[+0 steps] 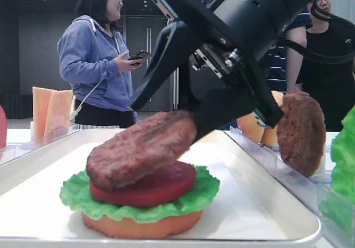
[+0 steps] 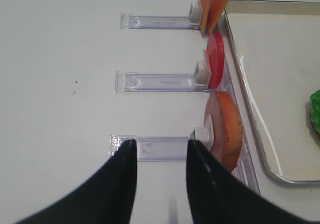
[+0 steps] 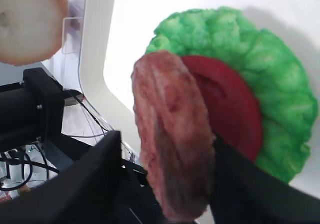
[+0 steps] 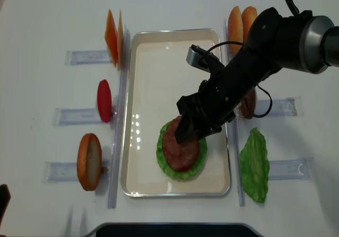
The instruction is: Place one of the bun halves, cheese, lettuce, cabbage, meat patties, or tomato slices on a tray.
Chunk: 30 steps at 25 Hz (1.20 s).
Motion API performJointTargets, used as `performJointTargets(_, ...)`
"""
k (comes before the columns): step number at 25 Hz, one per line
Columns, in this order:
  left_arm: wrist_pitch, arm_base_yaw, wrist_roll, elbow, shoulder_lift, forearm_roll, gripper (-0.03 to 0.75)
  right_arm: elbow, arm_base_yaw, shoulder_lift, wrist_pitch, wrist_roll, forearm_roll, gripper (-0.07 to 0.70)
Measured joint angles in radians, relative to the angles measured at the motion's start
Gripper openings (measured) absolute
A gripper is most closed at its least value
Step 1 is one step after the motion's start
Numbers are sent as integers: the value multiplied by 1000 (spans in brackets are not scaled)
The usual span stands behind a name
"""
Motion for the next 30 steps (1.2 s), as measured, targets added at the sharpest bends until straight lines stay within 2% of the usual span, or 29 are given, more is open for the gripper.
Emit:
performJointTargets(5, 0, 0, 0, 0, 0, 0, 265, 0, 0, -32, -33, 1, -70, 489)
performJointTargets(11, 0, 0, 0, 0, 0, 0, 265, 0, 0, -105, -88, 26, -164, 513)
performJointTargets(18, 0, 0, 0, 0, 0, 0, 265, 0, 0, -166, -85, 97, -276, 514)
performJointTargets(24, 0, 0, 0, 0, 0, 0, 265, 0, -9, -260, -95, 241, -467, 514)
performJointTargets(27, 0, 0, 0, 0, 0, 0, 265, 0, -50, -297, -79, 297, -541, 514)
performJointTargets(30, 0, 0, 0, 0, 0, 0, 265, 0, -119, -324, -52, 309, -565, 514)
